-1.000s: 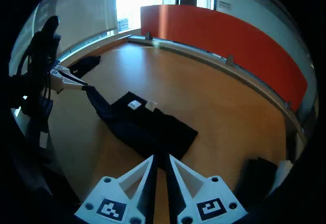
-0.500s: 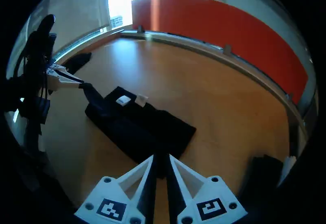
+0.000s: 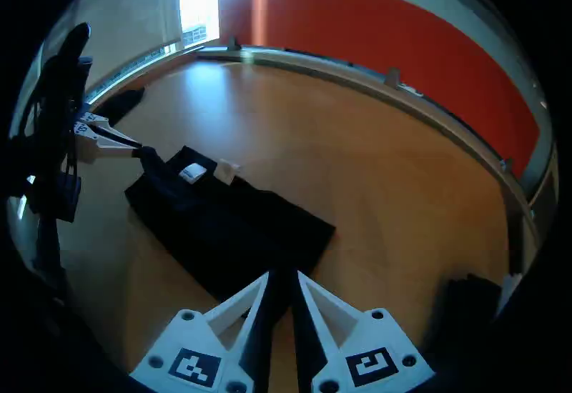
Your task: Fold towel
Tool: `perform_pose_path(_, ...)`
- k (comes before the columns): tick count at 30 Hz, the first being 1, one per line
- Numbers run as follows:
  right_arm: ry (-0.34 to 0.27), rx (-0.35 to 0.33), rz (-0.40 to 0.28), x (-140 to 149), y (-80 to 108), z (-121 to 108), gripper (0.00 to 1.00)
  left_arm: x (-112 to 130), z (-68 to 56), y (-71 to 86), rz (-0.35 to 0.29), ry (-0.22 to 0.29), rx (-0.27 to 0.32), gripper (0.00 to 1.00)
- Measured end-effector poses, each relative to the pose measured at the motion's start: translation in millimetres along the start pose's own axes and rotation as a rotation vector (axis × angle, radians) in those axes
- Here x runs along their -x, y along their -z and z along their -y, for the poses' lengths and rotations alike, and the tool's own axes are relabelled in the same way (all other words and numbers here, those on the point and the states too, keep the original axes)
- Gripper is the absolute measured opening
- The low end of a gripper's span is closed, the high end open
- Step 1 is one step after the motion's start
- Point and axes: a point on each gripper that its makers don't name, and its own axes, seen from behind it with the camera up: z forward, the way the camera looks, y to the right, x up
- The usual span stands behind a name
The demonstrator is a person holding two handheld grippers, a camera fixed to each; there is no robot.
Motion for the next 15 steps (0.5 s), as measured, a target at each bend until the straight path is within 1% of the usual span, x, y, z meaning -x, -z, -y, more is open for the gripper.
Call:
perform_pose_path(3,-0.004,0.006,-0.002,-1.5,-5.4,-3.0,0.16,-0.3,4.4,-6.4,0.0,-0.004,-0.013,0.12)
perform_pose_path(7,-0.01,0.022,-0.005,-3.2,-12.1,-8.5,0.2,-1.4,8.9,-15.1,0.003,-0.014,-0.029,0.13)
perform_pose_path(11,-0.018,0.044,-0.005,-4.1,-18.0,-14.8,0.24,-4.1,12.7,-22.3,0.0,-0.025,-0.042,0.16)
perform_pose_path(15,-0.025,0.066,-0.003,-3.2,-22.2,-20.2,0.25,-6.6,15.2,-27.9,-0.002,-0.028,-0.052,0.23)
